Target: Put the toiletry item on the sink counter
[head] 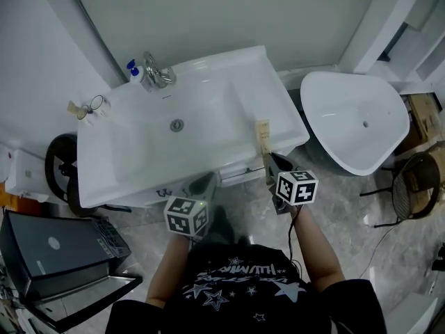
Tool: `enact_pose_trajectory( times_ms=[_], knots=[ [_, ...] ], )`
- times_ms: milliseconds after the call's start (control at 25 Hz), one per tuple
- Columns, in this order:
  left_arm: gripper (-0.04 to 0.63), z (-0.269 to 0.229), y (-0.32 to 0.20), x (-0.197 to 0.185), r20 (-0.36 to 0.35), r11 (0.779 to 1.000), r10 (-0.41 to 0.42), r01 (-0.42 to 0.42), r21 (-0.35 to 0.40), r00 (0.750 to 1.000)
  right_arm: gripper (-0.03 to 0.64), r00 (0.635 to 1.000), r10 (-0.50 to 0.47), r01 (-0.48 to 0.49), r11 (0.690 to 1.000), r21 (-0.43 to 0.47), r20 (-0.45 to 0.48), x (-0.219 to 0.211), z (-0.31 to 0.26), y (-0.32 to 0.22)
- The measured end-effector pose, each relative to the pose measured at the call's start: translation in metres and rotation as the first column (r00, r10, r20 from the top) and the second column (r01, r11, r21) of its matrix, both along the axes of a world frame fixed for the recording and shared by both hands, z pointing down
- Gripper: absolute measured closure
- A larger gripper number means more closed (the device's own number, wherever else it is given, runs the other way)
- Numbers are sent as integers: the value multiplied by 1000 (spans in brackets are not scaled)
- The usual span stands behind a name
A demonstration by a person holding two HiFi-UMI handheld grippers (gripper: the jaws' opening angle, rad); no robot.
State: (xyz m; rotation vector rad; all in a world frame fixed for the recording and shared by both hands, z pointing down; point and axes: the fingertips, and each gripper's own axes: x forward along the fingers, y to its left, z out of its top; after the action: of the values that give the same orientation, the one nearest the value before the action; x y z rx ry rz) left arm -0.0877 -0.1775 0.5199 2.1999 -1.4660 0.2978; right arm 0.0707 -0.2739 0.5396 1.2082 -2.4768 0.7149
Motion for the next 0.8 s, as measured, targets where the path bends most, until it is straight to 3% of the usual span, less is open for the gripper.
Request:
enact_pose_trajectory(
  times_ms=[360, 800],
  knots=[
    [574, 10, -74, -28, -29, 997, 76, -77, -21, 997, 592, 996, 82, -82, 997, -12, -31, -15, 0, -67],
    [574, 19, -122, -44, -28, 984, 170, -171, -45, 985, 592, 987, 142, -144, 989, -25, -74, -22, 0, -103]
  ],
)
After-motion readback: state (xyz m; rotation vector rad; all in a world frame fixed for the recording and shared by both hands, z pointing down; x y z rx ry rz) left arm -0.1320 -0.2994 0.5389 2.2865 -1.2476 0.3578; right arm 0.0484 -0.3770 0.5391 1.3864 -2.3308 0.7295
